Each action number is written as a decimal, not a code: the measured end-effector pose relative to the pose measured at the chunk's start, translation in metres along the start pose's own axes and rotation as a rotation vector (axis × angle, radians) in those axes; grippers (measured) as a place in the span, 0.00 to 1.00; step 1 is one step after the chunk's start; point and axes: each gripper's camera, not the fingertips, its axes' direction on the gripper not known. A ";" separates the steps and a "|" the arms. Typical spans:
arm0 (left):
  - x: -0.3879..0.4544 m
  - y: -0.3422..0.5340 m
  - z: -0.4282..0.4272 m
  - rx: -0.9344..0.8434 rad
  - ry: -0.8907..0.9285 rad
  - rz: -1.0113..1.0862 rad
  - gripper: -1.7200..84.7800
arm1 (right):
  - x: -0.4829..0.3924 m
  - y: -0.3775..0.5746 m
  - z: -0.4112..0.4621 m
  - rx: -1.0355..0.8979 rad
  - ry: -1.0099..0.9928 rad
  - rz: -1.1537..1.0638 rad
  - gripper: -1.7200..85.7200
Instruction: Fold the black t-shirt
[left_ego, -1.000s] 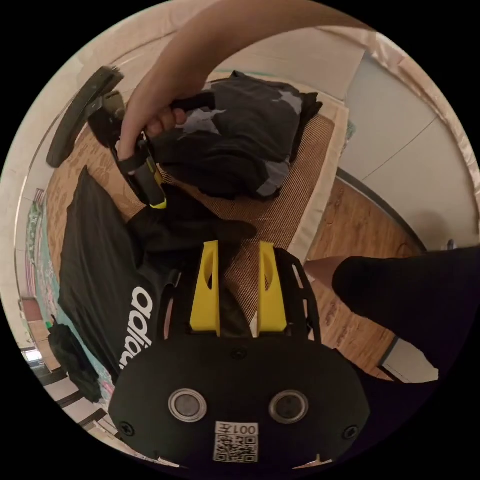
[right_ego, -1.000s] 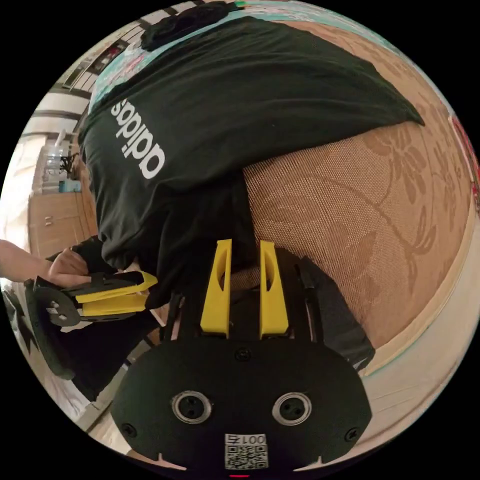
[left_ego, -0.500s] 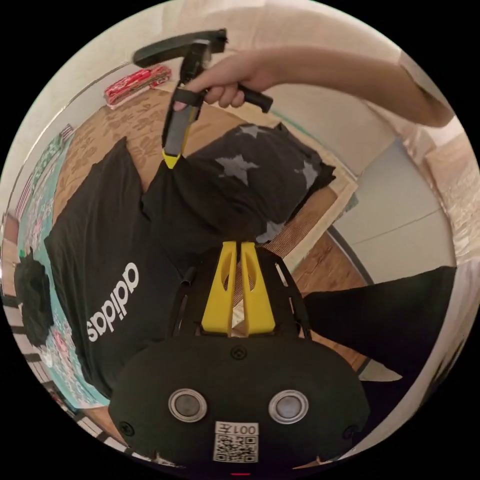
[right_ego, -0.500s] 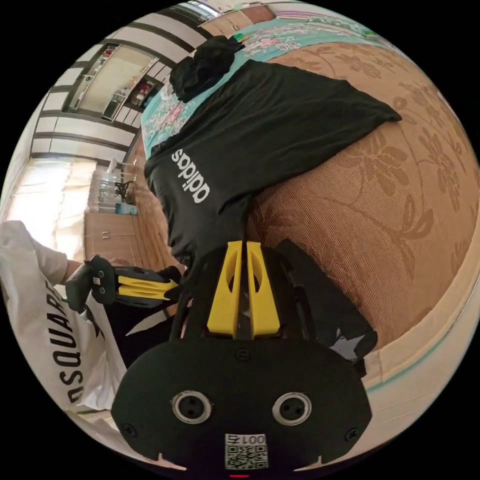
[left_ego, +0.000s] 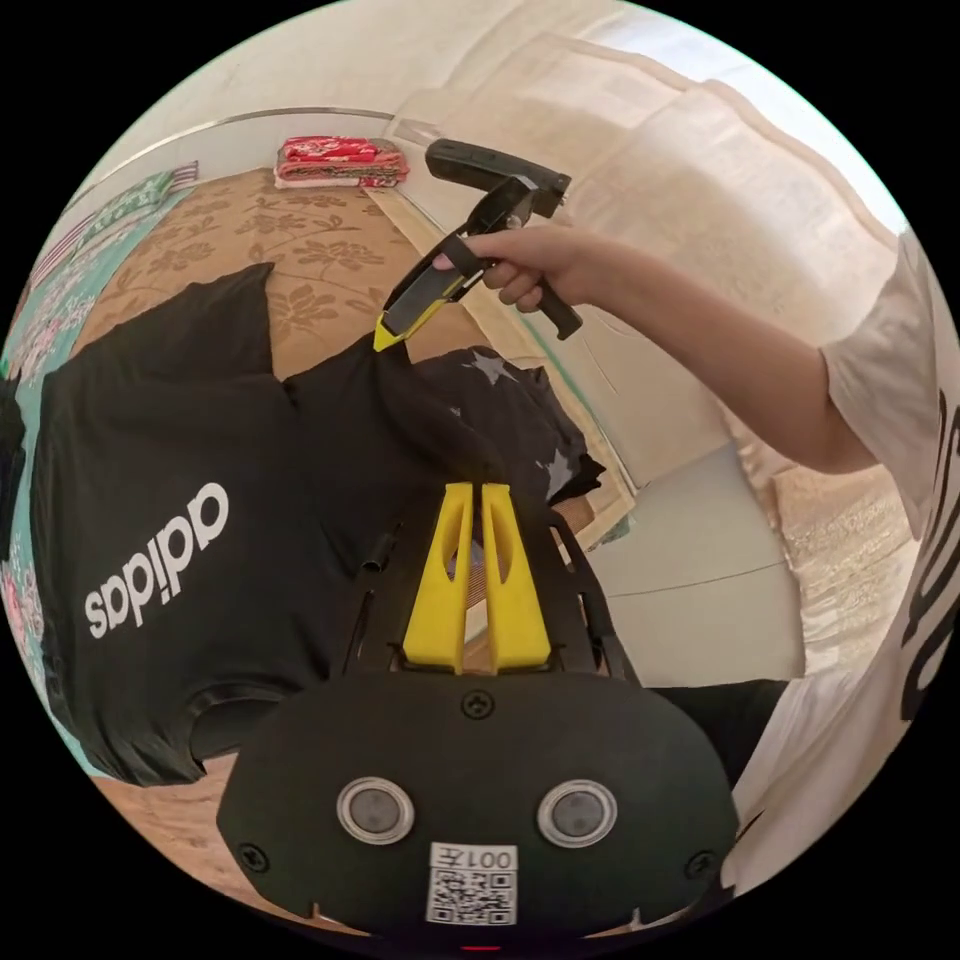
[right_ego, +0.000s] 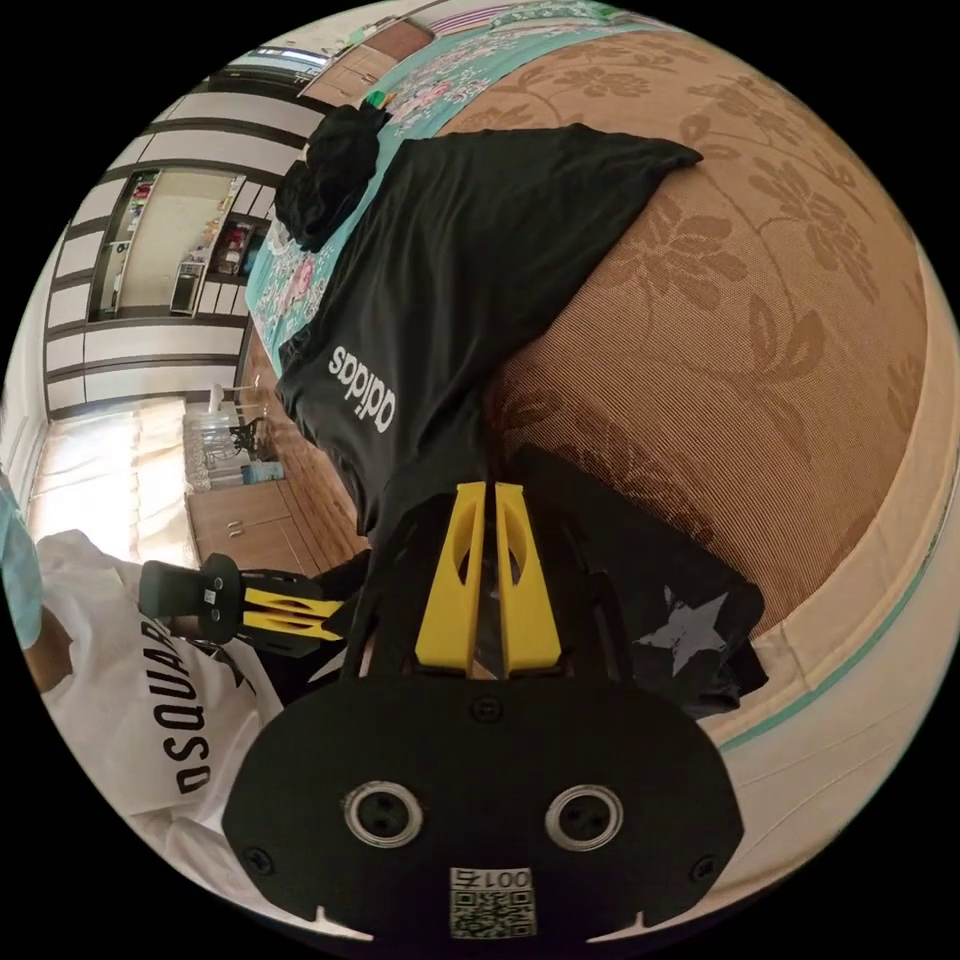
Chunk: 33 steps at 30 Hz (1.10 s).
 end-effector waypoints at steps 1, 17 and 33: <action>-0.010 0.004 -0.010 0.011 0.018 -0.035 0.01 | -0.006 -0.009 0.003 -0.002 0.005 -0.007 0.04; -0.138 0.060 -0.108 0.036 0.264 -0.280 0.01 | -0.072 -0.126 0.059 -0.071 0.021 0.004 0.04; -0.232 0.114 -0.270 0.035 0.049 -0.242 0.09 | -0.149 -0.191 0.160 0.123 0.385 -0.030 0.10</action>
